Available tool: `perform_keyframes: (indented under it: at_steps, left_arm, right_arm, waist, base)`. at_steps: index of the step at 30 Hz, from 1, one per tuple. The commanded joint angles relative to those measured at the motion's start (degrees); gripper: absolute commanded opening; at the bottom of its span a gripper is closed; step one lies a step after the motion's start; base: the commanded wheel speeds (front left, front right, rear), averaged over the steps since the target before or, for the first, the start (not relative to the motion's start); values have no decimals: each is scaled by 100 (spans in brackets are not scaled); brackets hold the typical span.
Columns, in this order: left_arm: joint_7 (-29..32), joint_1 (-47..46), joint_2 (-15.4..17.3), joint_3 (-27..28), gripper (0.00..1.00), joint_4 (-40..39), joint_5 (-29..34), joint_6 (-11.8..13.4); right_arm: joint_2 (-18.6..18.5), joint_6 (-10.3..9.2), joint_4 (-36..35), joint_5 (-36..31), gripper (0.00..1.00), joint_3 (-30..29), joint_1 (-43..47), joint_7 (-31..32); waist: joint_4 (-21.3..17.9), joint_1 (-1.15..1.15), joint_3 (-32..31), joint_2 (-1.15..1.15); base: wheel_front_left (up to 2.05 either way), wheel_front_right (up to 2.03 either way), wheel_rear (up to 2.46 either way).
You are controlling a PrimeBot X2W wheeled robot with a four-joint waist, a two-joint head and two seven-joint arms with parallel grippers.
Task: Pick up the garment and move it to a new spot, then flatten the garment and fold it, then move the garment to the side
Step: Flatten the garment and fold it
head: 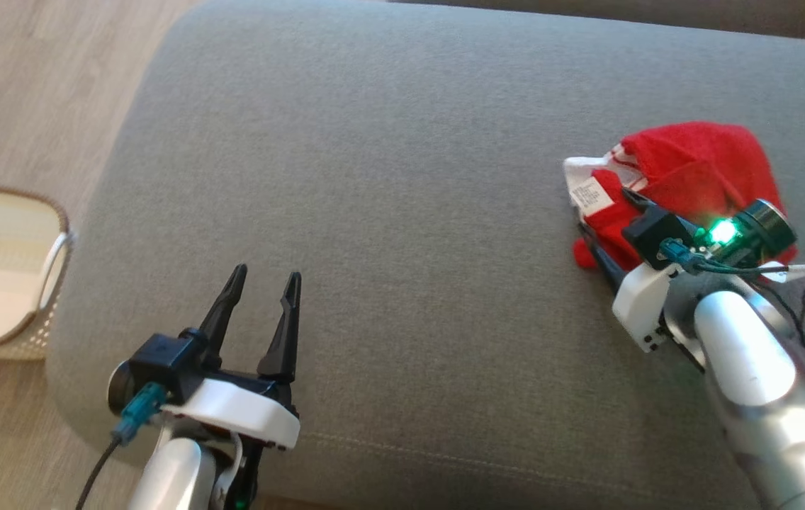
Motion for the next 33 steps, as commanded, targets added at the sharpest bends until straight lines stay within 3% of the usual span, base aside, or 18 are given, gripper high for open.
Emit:
perform_keyframes:
  at_steps: [1, 2, 3, 9, 20, 26, 28, 33]
  left_arm:
    - [-32, -251, -8, 201, 100, -138, 48, -33]
    - [-32, -256, -17, 205, 100, -128, 53, -42]
    - [-32, -259, -24, 211, 100, -119, 55, -49]
    - [-32, -261, -46, 287, 100, -65, 67, -79]
    - [-32, -134, -54, 344, 100, -10, -11, -116]
    - [-33, 9, -55, 380, 100, 47, -52, -109]
    - [-33, 69, -55, 387, 100, 47, -76, -108]
    - [-33, 156, -55, 385, 100, 35, -147, -116]
  right_arm:
    - [-36, -2, 30, -120, 100, 57, -202, 20]
    - [-43, -2, 144, -166, 94, 44, -229, 30]
    - [-40, -2, 237, -197, 0, 21, -257, 22]
    - [109, -2, 480, -229, 0, -124, -416, -200]
    - [576, -2, 129, 246, 0, 93, -941, -424]
    - [743, -2, -234, 948, 0, 642, -1595, -439]
    - [775, -2, -527, 1499, 0, 774, -1915, -440]
    - [792, -2, -1556, 2561, 0, 480, -2729, -441]
  waist:
    - [120, 0, 70, 0]
    - [143, 0, 74, 0]
    - [157, 0, 74, 0]
    - [147, 0, -4, 0]
    - [-36, 0, -492, 0]
    - [-92, 0, -723, 0]
    - [-112, 0, -777, 0]
    - [-179, 0, -826, 0]
  base:
    - [0, 0, 0]
    - [0, 0, 0]
    - [0, 0, 0]
    - [0, 0, 0]
    - [0, 0, 0]
    - [0, 0, 0]
    - [0, 0, 0]
    - [0, 0, 0]
